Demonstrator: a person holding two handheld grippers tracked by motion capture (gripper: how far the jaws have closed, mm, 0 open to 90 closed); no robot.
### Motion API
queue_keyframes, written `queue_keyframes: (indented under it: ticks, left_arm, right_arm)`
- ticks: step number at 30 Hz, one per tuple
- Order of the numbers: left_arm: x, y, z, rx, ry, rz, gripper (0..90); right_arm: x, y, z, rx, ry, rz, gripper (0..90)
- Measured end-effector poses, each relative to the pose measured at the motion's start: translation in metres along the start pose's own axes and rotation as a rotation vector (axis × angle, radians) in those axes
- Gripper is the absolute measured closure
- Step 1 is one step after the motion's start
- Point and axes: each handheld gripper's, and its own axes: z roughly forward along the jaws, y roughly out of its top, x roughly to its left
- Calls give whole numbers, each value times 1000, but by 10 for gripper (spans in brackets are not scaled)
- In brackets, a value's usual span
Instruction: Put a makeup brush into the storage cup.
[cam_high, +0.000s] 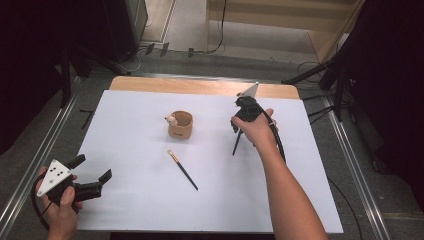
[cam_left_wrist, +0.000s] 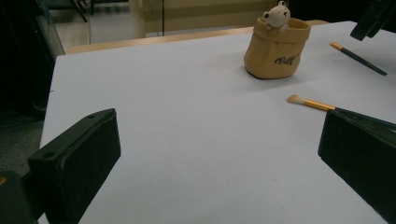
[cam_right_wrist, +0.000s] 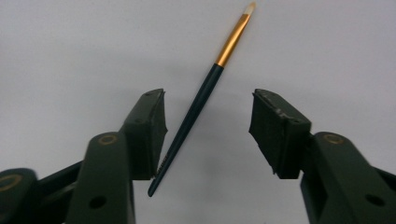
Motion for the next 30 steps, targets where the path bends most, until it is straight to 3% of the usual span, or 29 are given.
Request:
queue_keyframes:
  ticks: [6, 13, 17, 30]
  left_arm:
    - [0, 0, 0, 1, 1, 3, 0]
    - [0, 0, 0, 6, 4, 7, 0]
    - [0, 0, 0, 6, 3, 8, 0]
    - [-1, 0, 1, 7, 0, 15, 0]
  right_arm:
    - [-1, 7, 7, 81, 61, 46, 559]
    - [-2, 12, 8, 79, 78, 95, 621]
    - [-3, 14, 10, 117, 77, 99, 661]
    - [-2, 16, 17, 143, 39, 120, 738]
